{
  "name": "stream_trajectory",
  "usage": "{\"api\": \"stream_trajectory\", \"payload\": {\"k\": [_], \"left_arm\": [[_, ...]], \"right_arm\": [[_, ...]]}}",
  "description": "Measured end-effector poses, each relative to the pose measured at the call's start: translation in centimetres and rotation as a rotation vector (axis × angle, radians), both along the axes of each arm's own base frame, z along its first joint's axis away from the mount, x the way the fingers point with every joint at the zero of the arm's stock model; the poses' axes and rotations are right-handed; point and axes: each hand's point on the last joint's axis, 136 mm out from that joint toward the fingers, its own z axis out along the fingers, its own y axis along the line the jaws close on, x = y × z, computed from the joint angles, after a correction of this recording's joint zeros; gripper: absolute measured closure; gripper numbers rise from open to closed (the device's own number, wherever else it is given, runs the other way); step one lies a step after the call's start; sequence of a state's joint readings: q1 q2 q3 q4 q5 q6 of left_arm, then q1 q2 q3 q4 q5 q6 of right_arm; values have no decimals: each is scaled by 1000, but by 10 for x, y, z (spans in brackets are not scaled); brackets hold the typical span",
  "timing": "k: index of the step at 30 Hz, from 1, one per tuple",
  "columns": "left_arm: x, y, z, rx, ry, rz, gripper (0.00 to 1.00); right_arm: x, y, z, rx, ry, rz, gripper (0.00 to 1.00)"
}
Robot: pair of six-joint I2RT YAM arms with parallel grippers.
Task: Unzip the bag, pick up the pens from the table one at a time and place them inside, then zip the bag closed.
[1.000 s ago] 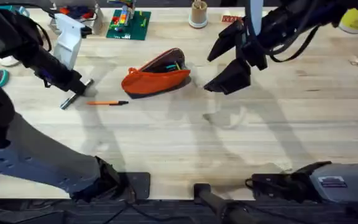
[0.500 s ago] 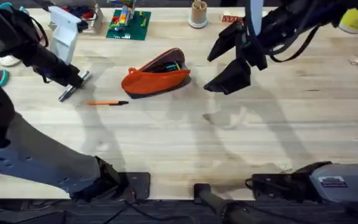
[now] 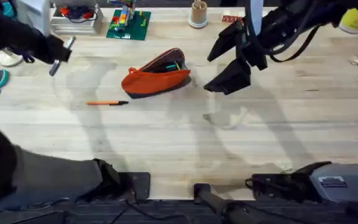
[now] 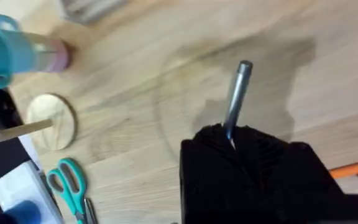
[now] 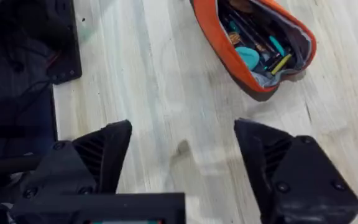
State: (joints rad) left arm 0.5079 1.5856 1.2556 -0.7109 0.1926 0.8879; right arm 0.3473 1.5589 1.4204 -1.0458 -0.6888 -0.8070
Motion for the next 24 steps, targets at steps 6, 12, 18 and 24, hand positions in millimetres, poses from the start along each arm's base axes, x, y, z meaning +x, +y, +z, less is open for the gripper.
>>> {"api": "stream_trajectory", "payload": {"k": [6,12,18,24], "left_arm": [[-6,-37,33,-72,-60,12,960],[-20,-91,53,-110,-51,-84,960],[-33,-139,74,-111,-74,-205,960],[-44,-182,82,-137,-78,-331,960]], "right_arm": [[0,0,0,0,0,0,5],[0,0,0,0,0,0,5],[0,0,0,0,0,0,6],[0,0,0,0,0,0,5]]}}
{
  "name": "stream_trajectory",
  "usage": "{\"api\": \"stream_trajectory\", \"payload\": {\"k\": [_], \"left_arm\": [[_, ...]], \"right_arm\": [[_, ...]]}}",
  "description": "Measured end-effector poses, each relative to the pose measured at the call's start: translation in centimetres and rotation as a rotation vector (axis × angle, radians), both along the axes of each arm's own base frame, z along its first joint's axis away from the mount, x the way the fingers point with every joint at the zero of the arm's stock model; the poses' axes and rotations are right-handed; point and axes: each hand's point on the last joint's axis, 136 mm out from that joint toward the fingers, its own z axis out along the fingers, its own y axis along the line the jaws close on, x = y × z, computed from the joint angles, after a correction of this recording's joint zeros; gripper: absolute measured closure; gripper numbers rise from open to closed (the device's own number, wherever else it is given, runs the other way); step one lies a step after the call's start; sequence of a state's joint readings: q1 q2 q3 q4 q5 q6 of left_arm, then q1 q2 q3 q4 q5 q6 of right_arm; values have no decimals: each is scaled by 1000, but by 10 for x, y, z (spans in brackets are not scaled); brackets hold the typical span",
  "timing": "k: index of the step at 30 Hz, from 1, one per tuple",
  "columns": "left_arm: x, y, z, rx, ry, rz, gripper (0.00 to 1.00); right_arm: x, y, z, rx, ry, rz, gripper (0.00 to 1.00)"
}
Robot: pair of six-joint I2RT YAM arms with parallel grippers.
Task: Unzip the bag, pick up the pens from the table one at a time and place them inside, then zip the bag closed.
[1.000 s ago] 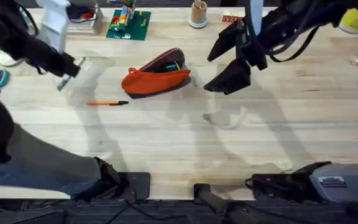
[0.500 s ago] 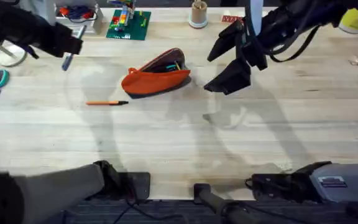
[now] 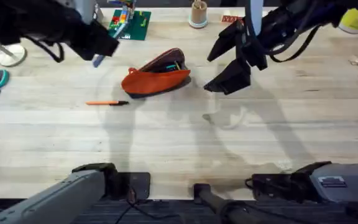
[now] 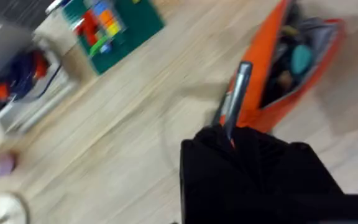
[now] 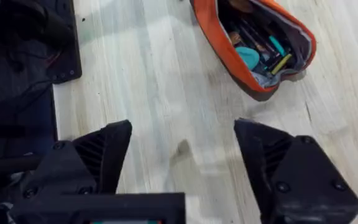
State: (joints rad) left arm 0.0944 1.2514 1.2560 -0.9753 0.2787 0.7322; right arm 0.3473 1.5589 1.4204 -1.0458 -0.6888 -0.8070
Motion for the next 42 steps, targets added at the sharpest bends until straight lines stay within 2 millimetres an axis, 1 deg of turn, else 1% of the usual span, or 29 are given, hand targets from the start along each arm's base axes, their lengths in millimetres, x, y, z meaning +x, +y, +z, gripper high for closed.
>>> {"api": "stream_trajectory", "payload": {"k": [4,7,15,18,20,25,29,36,42], "left_arm": [[-5,-30,1,-43,6,-97,960],[-7,-47,3,-65,-1,-152,960],[-12,-78,6,-62,-25,-282,960],[-10,-88,6,-59,-35,-322,960],[-6,-93,2,-57,-34,-338,960],[15,-102,-9,-57,-46,-360,960],[27,-108,-17,-56,-50,-373,960],[28,-121,-34,-62,-4,-407,960],[31,-125,-58,-66,67,-415,960]], "right_arm": [[0,0,0,0,0,0,5],[0,0,0,0,0,0,5],[0,0,0,0,0,0,5],[0,0,0,0,0,0,5],[0,0,0,0,0,0,5],[0,0,0,0,0,0,5],[0,0,0,0,0,0,6],[0,0,0,0,0,0,5],[0,0,0,0,0,0,5]]}}
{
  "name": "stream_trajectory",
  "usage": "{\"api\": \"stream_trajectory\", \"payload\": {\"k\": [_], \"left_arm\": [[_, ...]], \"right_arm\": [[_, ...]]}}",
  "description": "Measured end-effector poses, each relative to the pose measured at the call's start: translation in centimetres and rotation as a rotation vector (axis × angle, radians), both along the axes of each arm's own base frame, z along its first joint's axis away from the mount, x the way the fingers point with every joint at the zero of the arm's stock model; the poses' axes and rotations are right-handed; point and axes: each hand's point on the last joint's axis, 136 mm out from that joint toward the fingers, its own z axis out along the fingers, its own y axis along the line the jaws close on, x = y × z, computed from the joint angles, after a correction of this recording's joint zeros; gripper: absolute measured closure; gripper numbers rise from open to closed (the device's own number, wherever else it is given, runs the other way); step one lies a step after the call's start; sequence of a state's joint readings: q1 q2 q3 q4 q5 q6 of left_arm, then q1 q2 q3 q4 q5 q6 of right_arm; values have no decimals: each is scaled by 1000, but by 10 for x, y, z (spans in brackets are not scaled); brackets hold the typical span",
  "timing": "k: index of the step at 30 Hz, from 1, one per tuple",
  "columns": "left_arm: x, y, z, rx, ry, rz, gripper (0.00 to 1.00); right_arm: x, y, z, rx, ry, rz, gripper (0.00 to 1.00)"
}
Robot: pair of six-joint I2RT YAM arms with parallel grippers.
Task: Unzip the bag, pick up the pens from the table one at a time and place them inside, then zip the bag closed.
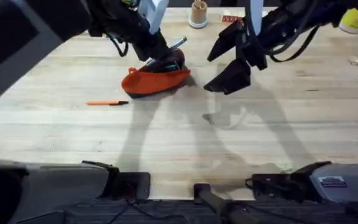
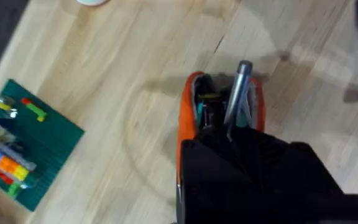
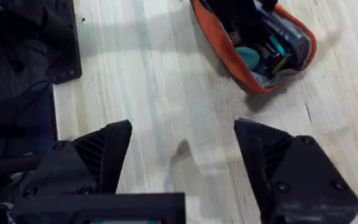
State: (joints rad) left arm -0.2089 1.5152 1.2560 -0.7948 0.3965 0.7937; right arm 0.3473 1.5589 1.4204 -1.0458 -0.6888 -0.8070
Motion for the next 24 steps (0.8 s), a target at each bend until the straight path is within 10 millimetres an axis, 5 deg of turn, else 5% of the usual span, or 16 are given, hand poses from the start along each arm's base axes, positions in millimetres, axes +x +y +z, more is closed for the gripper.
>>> {"api": "stream_trajectory", "payload": {"k": [17,24], "left_arm": [[-12,6,-55,65,206,9,960],[-12,7,-58,70,214,10,960]], "right_arm": [[0,0,0,0,0,0,5],[0,0,0,0,0,0,5]]}}
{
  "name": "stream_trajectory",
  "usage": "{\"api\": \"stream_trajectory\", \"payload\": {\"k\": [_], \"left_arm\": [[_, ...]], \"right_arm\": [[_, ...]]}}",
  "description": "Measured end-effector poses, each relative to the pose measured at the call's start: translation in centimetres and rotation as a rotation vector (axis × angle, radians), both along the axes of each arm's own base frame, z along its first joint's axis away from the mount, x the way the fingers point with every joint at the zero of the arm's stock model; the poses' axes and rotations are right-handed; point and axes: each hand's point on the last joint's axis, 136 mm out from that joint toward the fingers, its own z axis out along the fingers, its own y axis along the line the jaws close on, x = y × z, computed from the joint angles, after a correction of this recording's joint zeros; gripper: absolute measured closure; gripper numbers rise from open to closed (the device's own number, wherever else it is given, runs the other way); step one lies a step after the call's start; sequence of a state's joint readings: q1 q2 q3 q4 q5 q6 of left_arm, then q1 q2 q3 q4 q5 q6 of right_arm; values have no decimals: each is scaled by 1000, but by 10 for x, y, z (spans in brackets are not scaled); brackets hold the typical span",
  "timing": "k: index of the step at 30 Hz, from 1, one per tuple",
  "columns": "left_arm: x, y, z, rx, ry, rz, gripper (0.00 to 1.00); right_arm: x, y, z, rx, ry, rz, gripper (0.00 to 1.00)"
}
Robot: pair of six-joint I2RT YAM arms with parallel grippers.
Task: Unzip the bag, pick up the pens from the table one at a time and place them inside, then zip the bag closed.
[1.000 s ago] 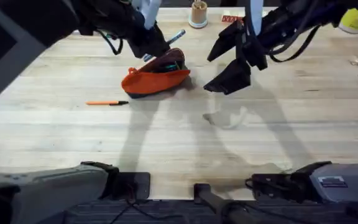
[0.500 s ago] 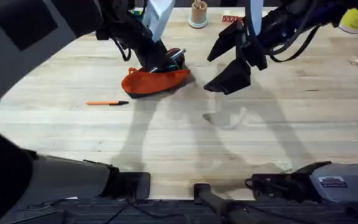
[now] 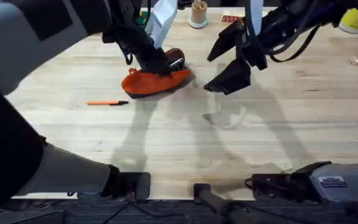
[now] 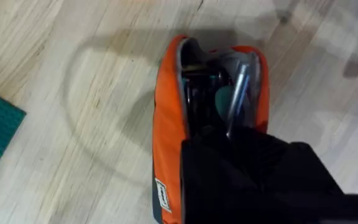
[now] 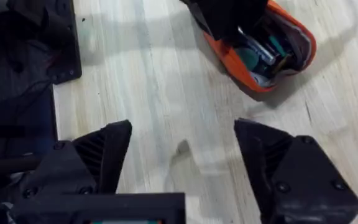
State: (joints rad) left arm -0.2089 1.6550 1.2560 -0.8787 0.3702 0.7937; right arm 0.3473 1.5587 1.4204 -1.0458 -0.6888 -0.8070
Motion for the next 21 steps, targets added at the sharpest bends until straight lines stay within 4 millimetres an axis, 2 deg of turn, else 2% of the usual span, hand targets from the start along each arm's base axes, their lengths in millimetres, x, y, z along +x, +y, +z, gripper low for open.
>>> {"api": "stream_trajectory", "payload": {"k": [2,7,8,10,21], "left_arm": [[0,0,0,1,-2,-3,914],[0,0,0,1,-3,-4,162],[0,0,0,0,-1,-1,48],[0,0,0,0,-2,-3,10],[1,0,2,0,-6,-3,8]], "right_arm": [[0,0,0,0,1,0,5],[0,0,0,0,0,0,5],[0,0,0,0,0,0,5],[0,0,0,0,0,0,5],[0,0,0,0,0,0,5]]}}
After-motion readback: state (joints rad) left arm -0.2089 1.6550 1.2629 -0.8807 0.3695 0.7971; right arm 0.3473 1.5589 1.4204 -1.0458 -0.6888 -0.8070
